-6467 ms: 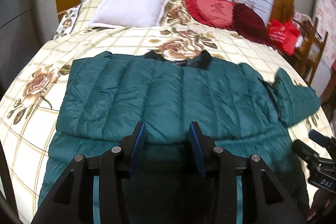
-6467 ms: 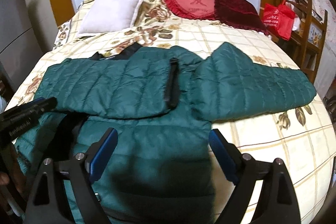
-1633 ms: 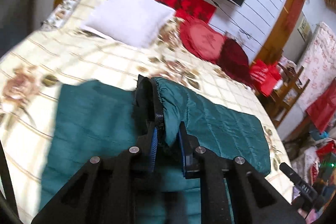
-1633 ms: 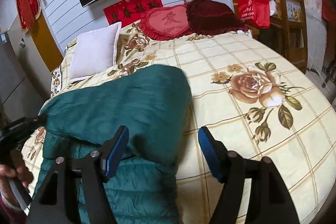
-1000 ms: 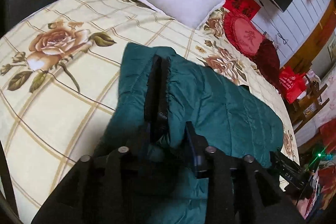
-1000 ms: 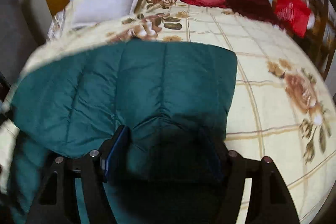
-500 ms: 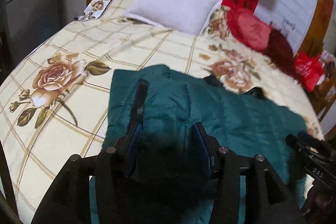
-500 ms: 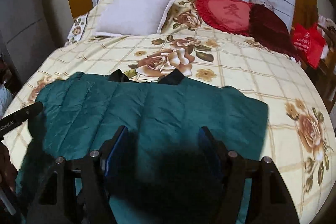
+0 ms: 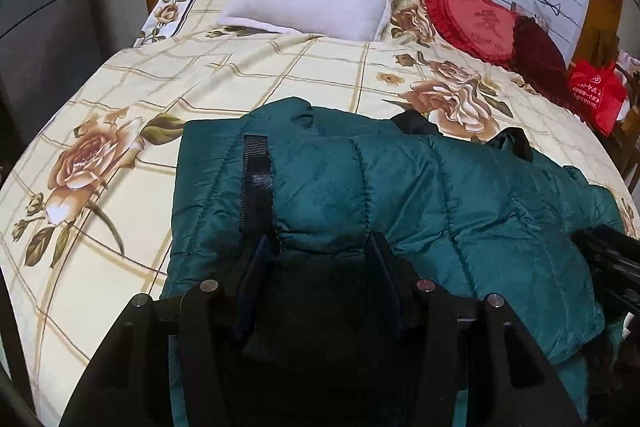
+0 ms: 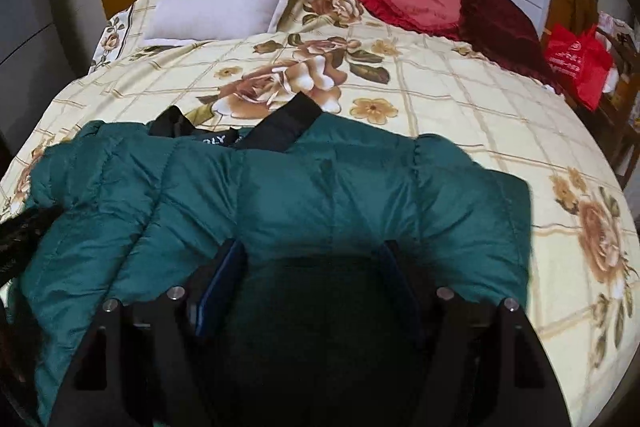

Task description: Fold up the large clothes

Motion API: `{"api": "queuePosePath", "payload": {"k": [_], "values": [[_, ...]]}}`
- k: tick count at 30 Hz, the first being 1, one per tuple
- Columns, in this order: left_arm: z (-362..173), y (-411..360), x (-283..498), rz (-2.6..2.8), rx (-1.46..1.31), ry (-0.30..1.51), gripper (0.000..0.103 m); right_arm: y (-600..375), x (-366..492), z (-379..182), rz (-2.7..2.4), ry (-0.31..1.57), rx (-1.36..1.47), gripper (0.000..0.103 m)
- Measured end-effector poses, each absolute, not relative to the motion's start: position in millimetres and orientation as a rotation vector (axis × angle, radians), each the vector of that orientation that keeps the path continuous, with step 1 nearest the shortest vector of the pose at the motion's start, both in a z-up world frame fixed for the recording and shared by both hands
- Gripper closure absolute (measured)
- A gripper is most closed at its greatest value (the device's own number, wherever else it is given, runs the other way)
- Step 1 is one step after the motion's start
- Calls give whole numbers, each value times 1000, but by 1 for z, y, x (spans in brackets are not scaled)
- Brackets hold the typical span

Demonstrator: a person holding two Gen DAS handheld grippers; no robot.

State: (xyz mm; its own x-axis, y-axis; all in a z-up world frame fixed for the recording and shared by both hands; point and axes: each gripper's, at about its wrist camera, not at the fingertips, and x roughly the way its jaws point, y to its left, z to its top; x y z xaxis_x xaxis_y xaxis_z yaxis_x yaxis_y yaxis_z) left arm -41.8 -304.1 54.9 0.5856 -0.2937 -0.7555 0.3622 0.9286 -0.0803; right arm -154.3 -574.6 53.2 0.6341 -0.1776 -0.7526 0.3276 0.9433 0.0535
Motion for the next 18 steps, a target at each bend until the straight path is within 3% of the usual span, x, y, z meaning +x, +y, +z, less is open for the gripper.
{"api": "queuePosePath", "payload": {"k": [4,11,18], "values": [[54,-303,-42,-386,81,860,43,-558,-185,70,-238,788,153,29],[52,-306,-45,-402,81,858,43,-553,-200,36,-259,853,56,29],[50,-309,-46,-393,98,849,43,-560,-207,54,-236,832,128,29]]}}
